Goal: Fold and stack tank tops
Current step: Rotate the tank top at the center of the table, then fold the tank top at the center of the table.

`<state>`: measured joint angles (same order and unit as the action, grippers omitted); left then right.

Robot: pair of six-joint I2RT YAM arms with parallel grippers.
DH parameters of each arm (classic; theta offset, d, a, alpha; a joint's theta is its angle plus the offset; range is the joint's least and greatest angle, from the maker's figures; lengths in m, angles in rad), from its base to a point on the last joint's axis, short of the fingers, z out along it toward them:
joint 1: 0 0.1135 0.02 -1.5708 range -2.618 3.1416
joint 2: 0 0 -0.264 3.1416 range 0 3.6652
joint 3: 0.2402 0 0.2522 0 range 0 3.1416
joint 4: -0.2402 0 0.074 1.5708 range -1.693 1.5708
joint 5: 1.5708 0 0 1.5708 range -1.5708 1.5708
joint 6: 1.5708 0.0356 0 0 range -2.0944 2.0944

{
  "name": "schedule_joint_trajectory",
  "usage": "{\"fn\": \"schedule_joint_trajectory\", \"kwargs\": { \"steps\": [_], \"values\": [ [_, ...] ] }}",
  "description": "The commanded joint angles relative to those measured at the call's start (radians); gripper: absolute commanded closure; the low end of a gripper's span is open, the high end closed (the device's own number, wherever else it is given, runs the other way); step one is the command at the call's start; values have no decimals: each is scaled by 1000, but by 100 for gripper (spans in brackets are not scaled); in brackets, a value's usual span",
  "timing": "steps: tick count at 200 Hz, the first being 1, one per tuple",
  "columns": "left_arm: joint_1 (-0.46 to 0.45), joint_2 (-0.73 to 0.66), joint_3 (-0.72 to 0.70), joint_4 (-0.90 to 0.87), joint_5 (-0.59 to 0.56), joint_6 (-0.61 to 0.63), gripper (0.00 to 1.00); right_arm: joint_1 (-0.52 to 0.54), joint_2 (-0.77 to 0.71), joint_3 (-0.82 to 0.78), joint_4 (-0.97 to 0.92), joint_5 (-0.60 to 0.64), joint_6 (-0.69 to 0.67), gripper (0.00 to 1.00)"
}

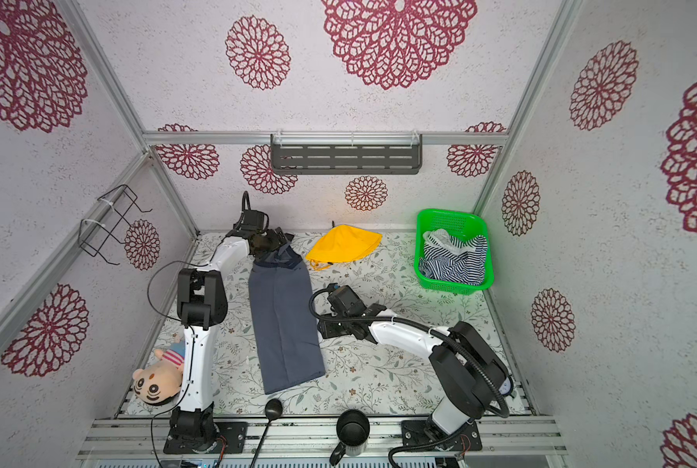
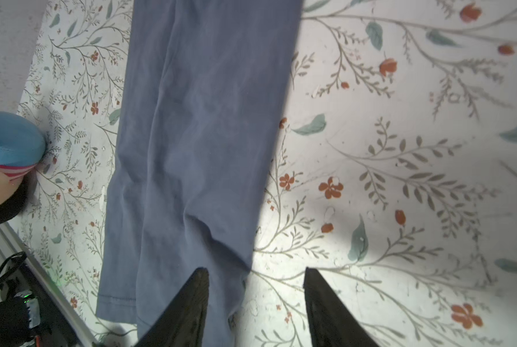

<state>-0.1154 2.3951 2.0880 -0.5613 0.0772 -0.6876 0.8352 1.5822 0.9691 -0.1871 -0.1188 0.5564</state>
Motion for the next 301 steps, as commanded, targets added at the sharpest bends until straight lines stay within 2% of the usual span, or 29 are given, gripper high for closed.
{"fn": "schedule_joint_trajectory", "kwargs": {
  "steps": [1,19,42,66,81,103,130,146,169,214,232,255,278,301],
  "values": [
    [19,-226,-122,-51,-103,108,2,41,-54,-22,-91,-11,86,46],
    [15,-413,-311,-78,-115,85,2,71,-79,-48,-79,-19,124,47],
    [-31,-747,-681,-52,-120,9,0,103,-101,-92,-28,-43,171,47],
    [-128,-1073,-1036,-53,-97,-113,7,117,-112,-153,60,-94,211,46],
    [-188,-1242,-1180,-133,-88,-194,12,119,-112,-180,98,-131,224,43],
    [-272,-1476,-1391,-126,-39,-350,17,119,-104,-203,132,-176,228,38],
    [-360,-1642,-1536,-173,-49,-476,22,120,-82,-210,159,-199,236,37],
    [-413,-1682,-1606,-136,-28,-541,26,122,-71,-208,161,-202,246,38],
    [-488,-1666,-1645,-159,-32,-583,33,122,-73,-217,155,-186,268,41],
    [-560,-1637,-1726,-96,-19,-656,47,123,-73,-228,158,-180,297,48],
    [-587,-1619,-1749,-88,-28,-684,64,122,-69,-228,164,-182,301,56],
    [-635,-1605,-1789,-12,-35,-742,63,123,-58,-229,179,-200,307,58],
    [-675,-1573,-1814,54,-51,-782,53,126,-44,-242,218,-220,326,53],
    [-693,-1518,-1823,123,-55,-797,55,138,-8,-242,215,-226,332,48]
  ]
}}
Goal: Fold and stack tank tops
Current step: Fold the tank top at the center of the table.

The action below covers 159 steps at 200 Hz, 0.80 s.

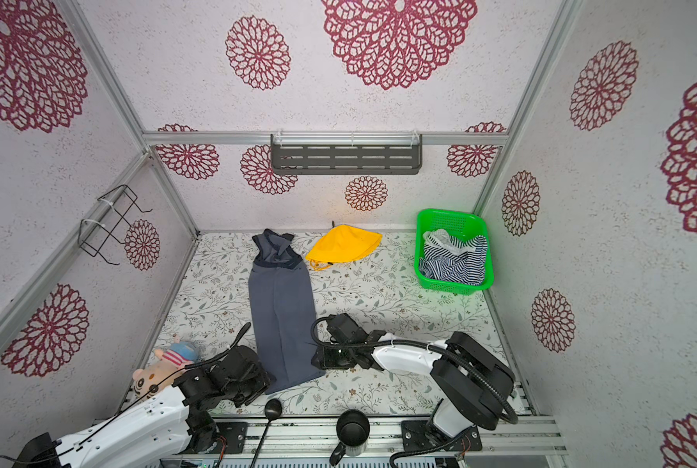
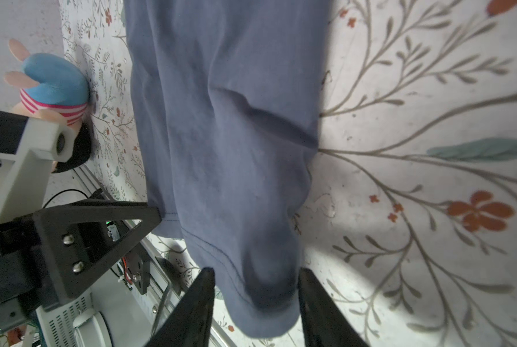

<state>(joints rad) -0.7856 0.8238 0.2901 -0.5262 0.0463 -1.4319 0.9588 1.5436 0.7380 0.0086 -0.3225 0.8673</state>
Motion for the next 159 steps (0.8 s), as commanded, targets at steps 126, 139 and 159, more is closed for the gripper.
{"fn": "schedule_joint_trajectory", "kwargs": {
  "steps": [126,139,159],
  "values": [
    [-32,-129,192,-288,-161,12,100,23,20,222,-332,53,-140,100],
    [18,-112,201,-244,-156,62,100,8,58,296,-371,70,-200,100],
    [141,-61,217,-155,-103,163,100,-16,134,419,-408,109,-313,100]
  ]
}}
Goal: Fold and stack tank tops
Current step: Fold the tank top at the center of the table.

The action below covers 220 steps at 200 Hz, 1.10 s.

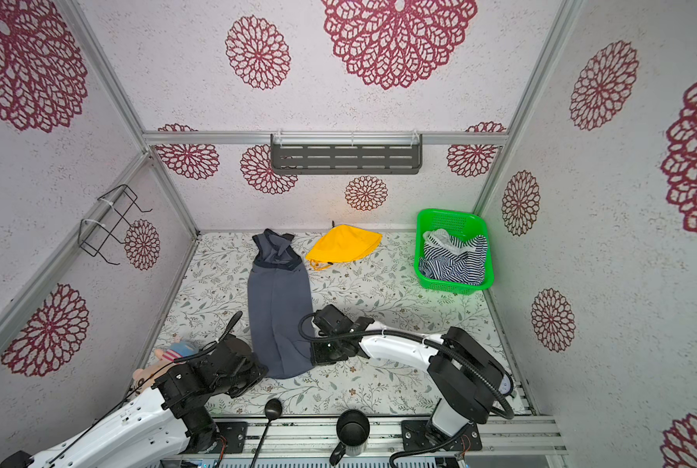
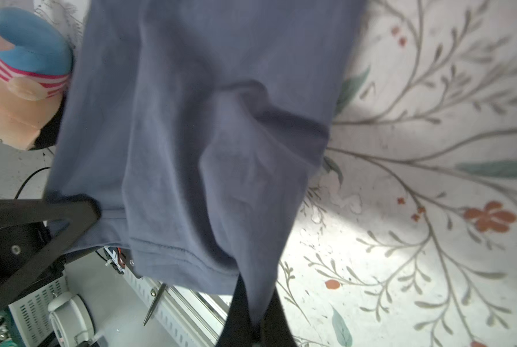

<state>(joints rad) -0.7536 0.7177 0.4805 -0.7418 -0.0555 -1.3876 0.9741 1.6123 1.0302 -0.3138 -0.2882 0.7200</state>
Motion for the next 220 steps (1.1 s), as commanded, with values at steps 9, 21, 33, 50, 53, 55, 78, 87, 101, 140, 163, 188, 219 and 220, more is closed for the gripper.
{"fn": "schedule_joint_trajectory", "kwargs": {
  "steps": [9,21,33,50,53,55,78,87,101,140,163,188,219,220],
  "values": [
    [167,75,41,86,13,170,100,-43,106,187,-113,91,-207,100],
    [246,122,68,124,44,242,100,-65,158,254,-127,88,-247,100],
    [320,174,94,159,70,305,100,-89,208,309,-124,75,-269,100],
    [422,256,120,237,133,379,100,-124,279,390,-123,46,-291,100],
    [436,270,128,245,140,391,100,-130,293,407,-127,43,-296,100],
    [447,282,133,250,144,398,100,-134,301,418,-128,40,-298,100],
    [531,400,200,305,188,478,100,-171,381,527,-139,35,-325,100],
    [553,447,232,320,204,507,100,-182,414,570,-152,33,-338,100],
    [586,518,283,323,226,548,100,-194,465,633,-170,29,-361,100],
    [655,652,384,347,265,609,100,-218,554,756,-187,45,-382,100],
    [691,719,417,379,294,628,100,-228,614,846,-212,76,-406,93],
    [714,797,467,404,326,644,65,-236,657,933,-201,103,-435,55],
    [744,756,550,377,279,684,23,-246,587,933,-162,186,-464,40],
    [745,752,552,375,277,685,23,-247,584,930,-159,187,-465,40]
  ]
}}
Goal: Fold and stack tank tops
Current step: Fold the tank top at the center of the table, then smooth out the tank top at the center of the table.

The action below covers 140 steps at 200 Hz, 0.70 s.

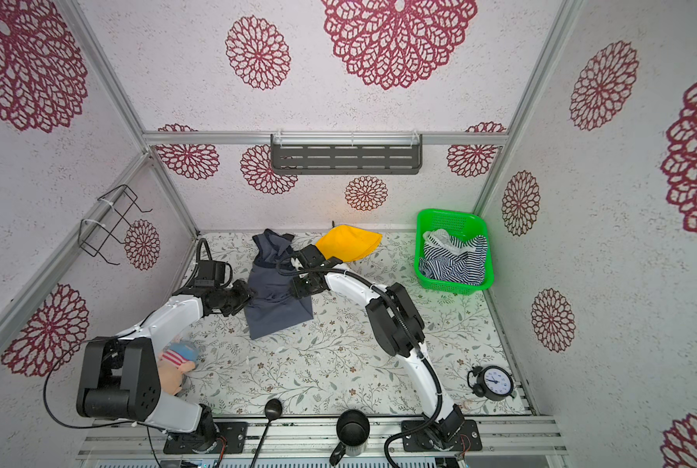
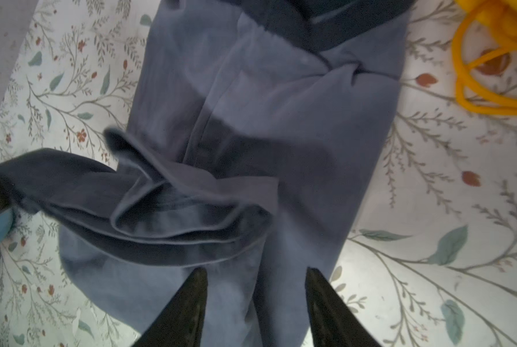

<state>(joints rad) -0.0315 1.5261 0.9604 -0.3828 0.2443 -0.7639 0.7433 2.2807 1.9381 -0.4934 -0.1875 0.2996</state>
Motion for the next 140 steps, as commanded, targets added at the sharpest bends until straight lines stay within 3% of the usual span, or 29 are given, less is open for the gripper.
{"fn": "schedule_joint_trajectory", "kwargs": {
  "steps": [1,35,73,83,104,140],
  "values": [
    [23,-59,75,14,-25,64,22,-16,-88,19,22,89,-46,40],
    [30,-144,94,-72,-51,88,20,-18,-219,-172,160,75,-64,43],
    [45,-151,-78,28,-63,60,23,-41,-187,-232,220,-73,-109,69],
    [51,-140,-112,78,-60,38,24,-41,-170,-224,227,-77,-115,72],
    [53,-91,-127,123,-57,14,25,-39,-129,-199,241,-100,-93,71],
    [53,13,-123,170,-58,-10,21,-36,-67,-188,252,-133,-70,50]
  ]
}}
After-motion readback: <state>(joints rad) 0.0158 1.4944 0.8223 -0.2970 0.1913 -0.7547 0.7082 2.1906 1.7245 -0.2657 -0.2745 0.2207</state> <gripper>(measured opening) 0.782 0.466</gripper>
